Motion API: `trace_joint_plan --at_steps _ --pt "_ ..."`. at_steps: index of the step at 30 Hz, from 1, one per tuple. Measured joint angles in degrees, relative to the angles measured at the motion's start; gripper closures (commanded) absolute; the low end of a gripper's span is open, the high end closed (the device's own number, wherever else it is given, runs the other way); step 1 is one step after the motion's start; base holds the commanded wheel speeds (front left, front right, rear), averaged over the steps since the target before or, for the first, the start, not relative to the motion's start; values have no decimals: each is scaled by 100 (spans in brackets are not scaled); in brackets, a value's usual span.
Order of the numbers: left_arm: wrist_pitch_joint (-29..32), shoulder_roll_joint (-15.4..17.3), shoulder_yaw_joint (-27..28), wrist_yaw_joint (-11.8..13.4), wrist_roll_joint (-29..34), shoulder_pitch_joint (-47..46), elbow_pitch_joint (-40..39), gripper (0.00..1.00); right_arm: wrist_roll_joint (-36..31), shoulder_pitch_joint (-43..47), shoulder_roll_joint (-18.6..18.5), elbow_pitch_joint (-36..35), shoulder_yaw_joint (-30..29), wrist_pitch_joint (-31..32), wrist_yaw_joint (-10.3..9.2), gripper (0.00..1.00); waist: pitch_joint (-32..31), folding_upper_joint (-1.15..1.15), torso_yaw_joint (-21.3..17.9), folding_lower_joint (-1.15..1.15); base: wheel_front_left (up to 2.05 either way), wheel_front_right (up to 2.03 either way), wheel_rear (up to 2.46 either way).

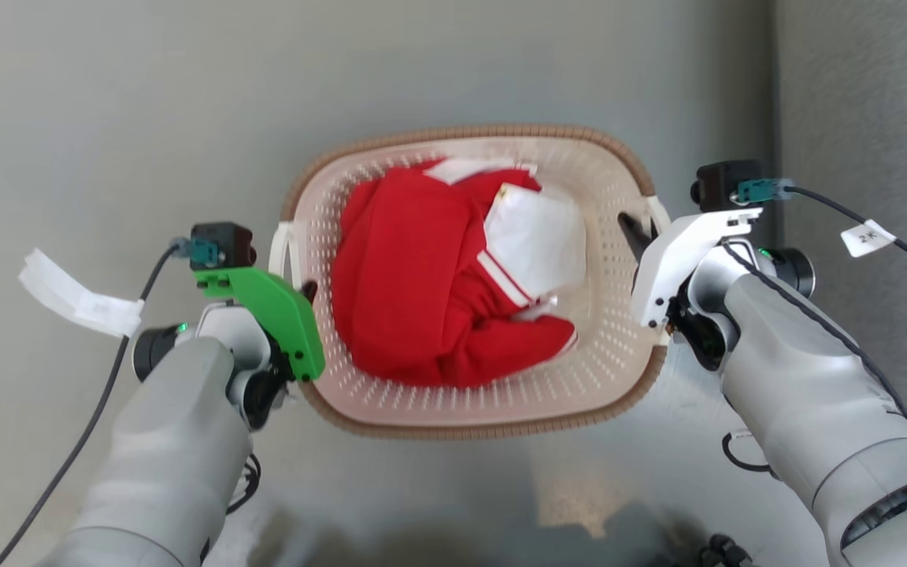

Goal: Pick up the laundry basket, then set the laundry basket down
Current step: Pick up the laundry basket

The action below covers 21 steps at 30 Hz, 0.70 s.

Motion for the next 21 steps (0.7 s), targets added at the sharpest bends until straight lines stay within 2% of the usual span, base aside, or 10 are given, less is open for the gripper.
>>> trace_joint_plan --at_steps 5,21 --pt "252 26 -130 0 -165 164 45 100 303 99 -13 8 236 487 -36 100 -462 0 -33 0 0 0 0" --pt "991 94 -343 0 -638 603 116 100 901 438 -33 -11 762 1332 -90 100 -1706 0 -142 0 0 0 0"
